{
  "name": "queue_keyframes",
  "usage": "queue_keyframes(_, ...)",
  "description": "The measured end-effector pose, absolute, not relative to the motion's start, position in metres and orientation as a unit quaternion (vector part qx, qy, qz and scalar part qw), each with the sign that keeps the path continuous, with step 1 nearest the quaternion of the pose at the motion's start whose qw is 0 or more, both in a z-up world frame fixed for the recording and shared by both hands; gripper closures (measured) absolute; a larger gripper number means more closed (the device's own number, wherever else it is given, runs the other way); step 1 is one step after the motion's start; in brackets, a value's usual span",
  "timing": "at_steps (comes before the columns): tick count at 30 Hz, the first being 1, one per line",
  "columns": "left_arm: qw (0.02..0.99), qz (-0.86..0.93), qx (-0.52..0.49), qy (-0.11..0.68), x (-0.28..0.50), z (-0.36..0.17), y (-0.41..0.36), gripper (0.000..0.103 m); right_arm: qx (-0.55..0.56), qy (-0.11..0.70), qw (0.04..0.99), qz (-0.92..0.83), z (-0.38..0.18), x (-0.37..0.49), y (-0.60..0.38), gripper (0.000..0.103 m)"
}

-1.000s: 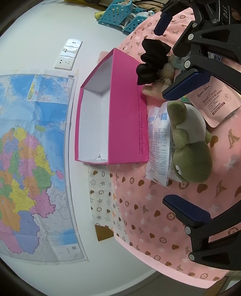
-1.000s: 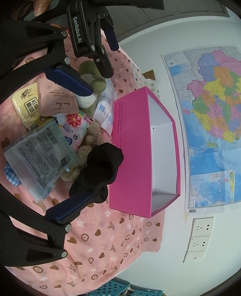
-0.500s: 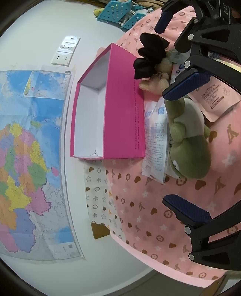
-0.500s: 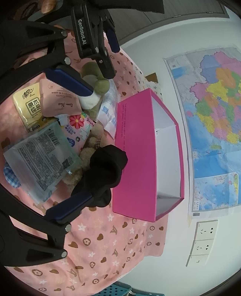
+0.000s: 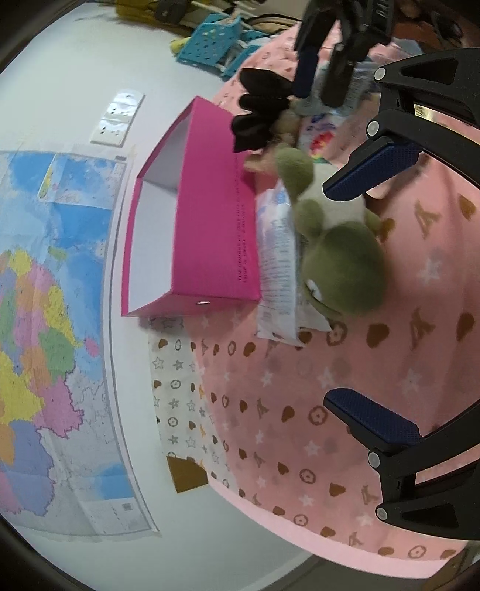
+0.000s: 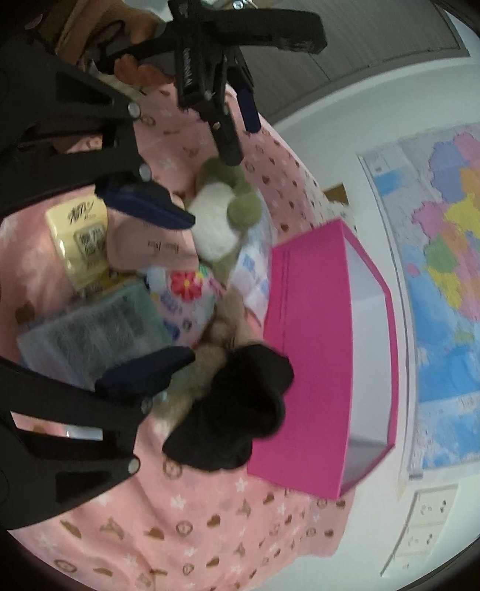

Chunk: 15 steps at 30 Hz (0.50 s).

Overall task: Organize soft objects
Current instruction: 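Grasp the green plush toy with the right tool and lift it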

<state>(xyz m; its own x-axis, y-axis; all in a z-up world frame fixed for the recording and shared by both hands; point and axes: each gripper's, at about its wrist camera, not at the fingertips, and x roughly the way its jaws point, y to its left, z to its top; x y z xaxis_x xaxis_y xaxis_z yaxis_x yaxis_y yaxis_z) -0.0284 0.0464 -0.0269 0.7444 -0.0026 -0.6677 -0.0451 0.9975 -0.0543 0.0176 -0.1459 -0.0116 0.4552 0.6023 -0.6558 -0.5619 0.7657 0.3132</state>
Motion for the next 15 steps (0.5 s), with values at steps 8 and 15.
queue_keyframes(8,0.926,-0.036,-0.048,0.372,-0.029,-0.035,0.054,0.001,0.022,0.385,0.834,0.396,-0.009,0.036,-0.105,0.039)
queue_keyframes(15,0.910,-0.092,-0.061,0.399,-0.013,-0.048,0.052,0.015,-0.002,0.394,0.822,0.411,-0.014,0.051,-0.077,0.075)
